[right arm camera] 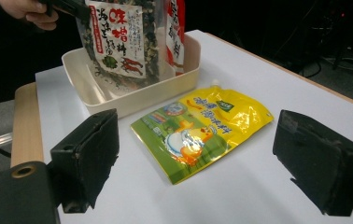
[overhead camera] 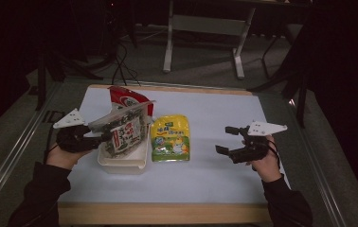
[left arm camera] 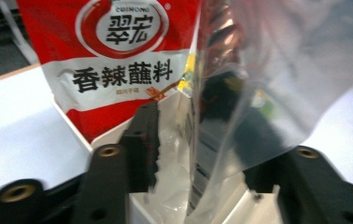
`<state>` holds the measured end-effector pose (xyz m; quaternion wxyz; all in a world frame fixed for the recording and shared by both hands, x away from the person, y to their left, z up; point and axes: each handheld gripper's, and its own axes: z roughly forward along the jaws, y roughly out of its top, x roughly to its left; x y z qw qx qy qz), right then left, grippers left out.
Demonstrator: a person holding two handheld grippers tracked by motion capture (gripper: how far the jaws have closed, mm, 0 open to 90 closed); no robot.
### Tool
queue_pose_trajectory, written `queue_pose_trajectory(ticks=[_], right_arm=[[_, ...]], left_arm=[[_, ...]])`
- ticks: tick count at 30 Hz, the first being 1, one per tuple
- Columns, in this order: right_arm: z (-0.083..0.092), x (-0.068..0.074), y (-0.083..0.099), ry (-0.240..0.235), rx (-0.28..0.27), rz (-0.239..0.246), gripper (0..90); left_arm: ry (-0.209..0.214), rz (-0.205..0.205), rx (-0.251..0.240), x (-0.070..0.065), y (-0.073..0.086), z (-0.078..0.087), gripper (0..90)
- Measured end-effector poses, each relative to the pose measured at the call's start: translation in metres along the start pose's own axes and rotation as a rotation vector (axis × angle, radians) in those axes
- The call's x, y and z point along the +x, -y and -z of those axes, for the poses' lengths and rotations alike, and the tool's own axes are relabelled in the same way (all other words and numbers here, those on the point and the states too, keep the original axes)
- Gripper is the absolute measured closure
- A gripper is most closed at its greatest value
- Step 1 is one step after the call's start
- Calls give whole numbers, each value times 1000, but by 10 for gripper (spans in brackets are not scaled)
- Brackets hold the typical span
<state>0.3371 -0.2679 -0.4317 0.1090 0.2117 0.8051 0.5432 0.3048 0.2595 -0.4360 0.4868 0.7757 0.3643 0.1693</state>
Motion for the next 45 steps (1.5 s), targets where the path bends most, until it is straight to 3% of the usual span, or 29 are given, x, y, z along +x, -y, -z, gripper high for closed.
queue_pose_trajectory(ticks=[10,14,17,23,26,32,35,41,45], right_arm=[[-4,2,2,-2,8,48,142],[-6,1,2,-2,25,22,142],[-5,0,3,-9,29,-4,141],[-5,1,4,-11,32,-10,141],[-5,0,4,-10,37,-9,141],[-6,0,6,-6,43,-5,142],[-8,1,6,-9,47,-1,142],[-9,2,6,-19,46,-6,142],[-9,2,7,-26,42,-14,141]], left_arm=[[-56,26,-70,-11,7,11,341],[-62,17,-87,-17,7,14,313],[-100,14,-89,-20,8,13,313],[-165,67,-111,-9,11,7,303],[-219,98,-123,-3,14,6,303],[-295,149,-100,10,24,-1,295],[-294,177,-107,14,27,-3,286],[-293,156,-109,8,28,-2,238],[-287,167,-112,4,28,-1,163]])
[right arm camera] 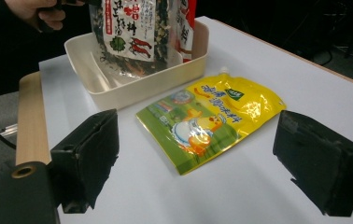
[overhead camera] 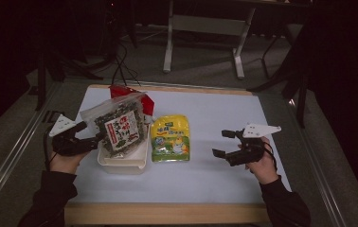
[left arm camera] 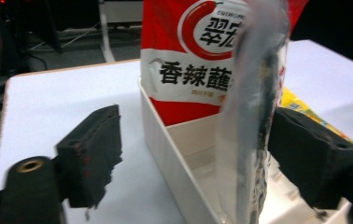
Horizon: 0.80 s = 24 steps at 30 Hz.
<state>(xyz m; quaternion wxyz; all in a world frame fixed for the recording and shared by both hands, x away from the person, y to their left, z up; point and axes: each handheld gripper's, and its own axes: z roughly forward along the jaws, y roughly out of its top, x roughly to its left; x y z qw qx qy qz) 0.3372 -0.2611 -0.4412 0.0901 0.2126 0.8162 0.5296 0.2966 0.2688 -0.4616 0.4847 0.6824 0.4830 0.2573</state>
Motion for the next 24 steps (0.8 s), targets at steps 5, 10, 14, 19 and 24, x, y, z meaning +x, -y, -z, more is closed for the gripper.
queue_pose_trajectory(ticks=[5,10,14,19,24], right_arm=[[1,-1,1,5,-12,-19,137],[0,0,1,13,-24,-28,127],[-2,3,1,17,-21,-17,128],[-6,4,1,39,-3,-10,149],[-11,3,1,80,9,-10,284]], left_arm=[[28,-12,-11,-5,2,8,94],[26,-34,-8,-16,3,18,48],[27,-36,-55,-26,5,33,31],[55,-65,-85,-45,9,47,27],[114,-78,-94,-69,22,53,27]])
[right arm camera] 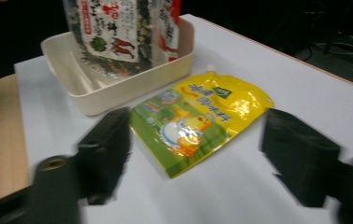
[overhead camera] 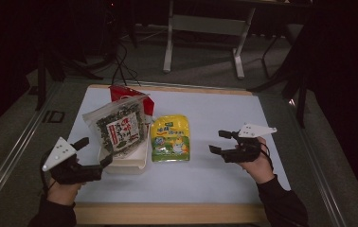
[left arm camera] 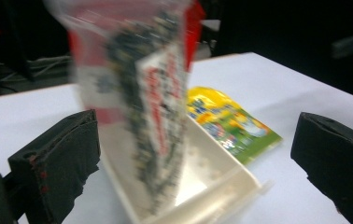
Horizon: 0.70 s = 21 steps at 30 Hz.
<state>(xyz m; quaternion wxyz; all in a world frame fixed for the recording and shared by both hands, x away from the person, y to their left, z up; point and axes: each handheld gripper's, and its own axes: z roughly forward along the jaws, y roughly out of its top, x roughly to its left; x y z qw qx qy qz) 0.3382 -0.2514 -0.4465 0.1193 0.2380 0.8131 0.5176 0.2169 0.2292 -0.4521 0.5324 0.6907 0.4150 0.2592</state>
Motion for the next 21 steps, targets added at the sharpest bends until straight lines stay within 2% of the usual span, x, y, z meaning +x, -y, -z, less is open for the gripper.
queue_pose_trajectory(ticks=[2,5,10,13,19,21], right_arm=[[-2,-1,0,27,10,7,337],[-7,-2,-1,36,18,15,364],[-21,-2,-3,34,26,18,407],[-31,-4,-4,30,30,11,417],[-61,-10,-9,15,46,6,453],[-72,-12,-10,6,58,-1,502]], left_arm=[[26,-6,16,-10,7,-3,27],[64,-1,17,-20,17,-8,27],[85,-43,14,-32,26,-14,26],[116,-37,29,-35,29,-18,26],[141,-32,48,-40,37,-25,26],[147,-42,53,-42,39,-26,26]])
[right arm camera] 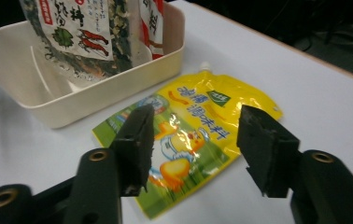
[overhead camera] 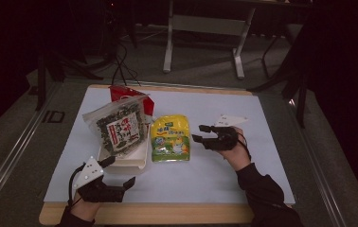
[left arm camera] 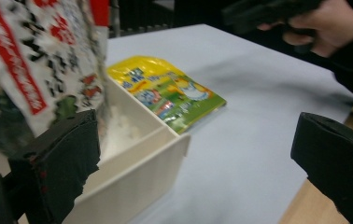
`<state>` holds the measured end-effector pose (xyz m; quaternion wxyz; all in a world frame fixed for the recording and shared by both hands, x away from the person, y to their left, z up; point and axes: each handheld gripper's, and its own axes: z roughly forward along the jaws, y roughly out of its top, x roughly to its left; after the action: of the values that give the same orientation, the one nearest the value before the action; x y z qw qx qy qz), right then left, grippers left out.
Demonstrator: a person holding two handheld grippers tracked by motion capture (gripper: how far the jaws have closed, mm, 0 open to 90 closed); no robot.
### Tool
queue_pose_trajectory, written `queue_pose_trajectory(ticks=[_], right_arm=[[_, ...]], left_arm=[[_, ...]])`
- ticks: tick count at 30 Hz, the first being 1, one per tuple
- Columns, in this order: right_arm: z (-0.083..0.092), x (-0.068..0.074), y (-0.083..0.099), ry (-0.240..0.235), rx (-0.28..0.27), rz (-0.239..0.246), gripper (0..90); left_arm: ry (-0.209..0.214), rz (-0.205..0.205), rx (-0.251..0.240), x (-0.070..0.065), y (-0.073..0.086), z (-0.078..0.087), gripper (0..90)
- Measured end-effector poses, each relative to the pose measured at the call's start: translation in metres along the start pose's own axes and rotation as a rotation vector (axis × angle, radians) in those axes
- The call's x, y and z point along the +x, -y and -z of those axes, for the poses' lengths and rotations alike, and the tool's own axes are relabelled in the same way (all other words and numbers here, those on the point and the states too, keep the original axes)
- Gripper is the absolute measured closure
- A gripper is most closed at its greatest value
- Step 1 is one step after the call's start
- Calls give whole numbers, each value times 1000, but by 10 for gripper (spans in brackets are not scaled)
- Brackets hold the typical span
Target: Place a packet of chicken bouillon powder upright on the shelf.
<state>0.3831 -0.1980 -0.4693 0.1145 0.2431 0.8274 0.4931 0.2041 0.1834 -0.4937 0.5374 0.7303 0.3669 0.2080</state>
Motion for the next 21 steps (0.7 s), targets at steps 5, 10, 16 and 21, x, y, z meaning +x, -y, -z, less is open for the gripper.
queue_pose_trajectory(ticks=[5,10,16,21], right_arm=[[-28,-5,-4,12,35,1,565],[-55,-9,-9,14,68,-7,594],[-84,-14,-17,16,91,-32,617],[-104,-15,-22,20,106,-54,667]], left_arm=[[11,1,5,-2,3,-3,26],[27,0,6,-4,6,-5,26],[37,-8,10,-7,8,-7,26],[43,-28,18,-10,9,-9,26]])
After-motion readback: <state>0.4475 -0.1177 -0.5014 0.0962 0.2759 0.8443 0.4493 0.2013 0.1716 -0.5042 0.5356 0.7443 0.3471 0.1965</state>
